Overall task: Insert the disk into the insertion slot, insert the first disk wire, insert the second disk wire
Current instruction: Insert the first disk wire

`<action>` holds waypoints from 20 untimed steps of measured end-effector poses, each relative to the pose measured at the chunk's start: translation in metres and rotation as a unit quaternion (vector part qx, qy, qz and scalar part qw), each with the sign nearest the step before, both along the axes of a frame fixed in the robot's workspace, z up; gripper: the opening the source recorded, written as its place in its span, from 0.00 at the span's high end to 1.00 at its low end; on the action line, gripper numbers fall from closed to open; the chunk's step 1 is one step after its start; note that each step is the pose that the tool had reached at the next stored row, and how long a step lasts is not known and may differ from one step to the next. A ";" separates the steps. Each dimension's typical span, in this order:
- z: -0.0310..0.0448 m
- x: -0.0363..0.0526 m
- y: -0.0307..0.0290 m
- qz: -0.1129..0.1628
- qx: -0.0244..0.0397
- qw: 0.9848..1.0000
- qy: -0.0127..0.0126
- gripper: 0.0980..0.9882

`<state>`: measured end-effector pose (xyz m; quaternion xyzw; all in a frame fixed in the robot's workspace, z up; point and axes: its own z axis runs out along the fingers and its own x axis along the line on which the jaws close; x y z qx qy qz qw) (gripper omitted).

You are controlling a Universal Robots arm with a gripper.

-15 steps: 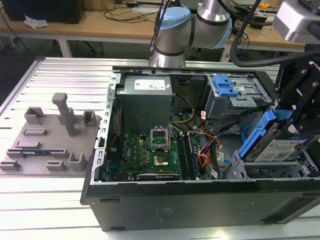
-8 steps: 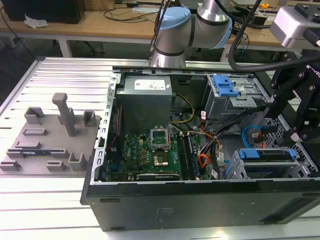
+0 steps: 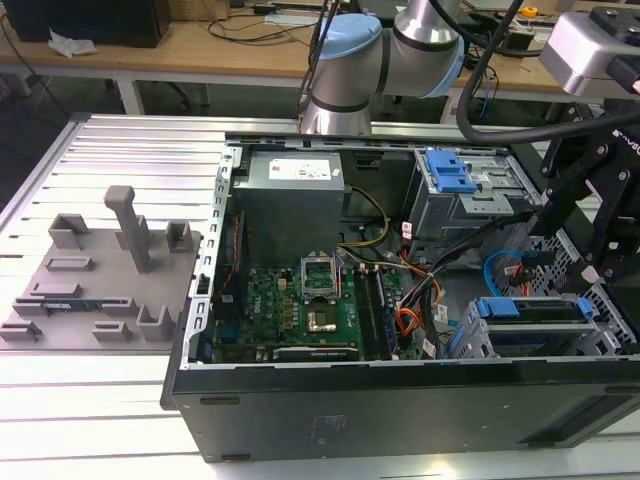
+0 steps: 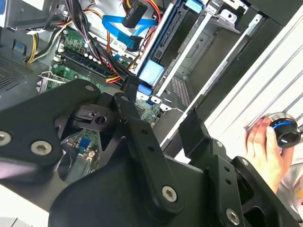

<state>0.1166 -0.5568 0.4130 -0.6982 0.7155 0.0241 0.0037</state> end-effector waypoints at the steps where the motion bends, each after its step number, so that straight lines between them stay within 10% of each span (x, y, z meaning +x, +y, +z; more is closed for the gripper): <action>1: 0.0000 0.0000 0.0000 0.000 0.000 1.000 0.000 0.41; 9: -0.0001 0.0001 0.0060 0.000 -0.008 1.000 0.000 0.41; 15: 0.0000 0.0000 0.0289 0.000 -0.059 0.998 0.000 0.41; 17: 0.0000 0.0000 0.0332 0.000 -0.082 0.997 0.000 0.41; 18: -0.0001 0.0000 0.0357 0.000 -0.105 0.994 0.000 0.41; 19: -0.0001 -0.0001 0.0359 -0.004 -0.126 0.992 -0.007 0.41; 20: 0.0000 -0.0001 0.0360 -0.010 -0.127 0.992 -0.013 0.41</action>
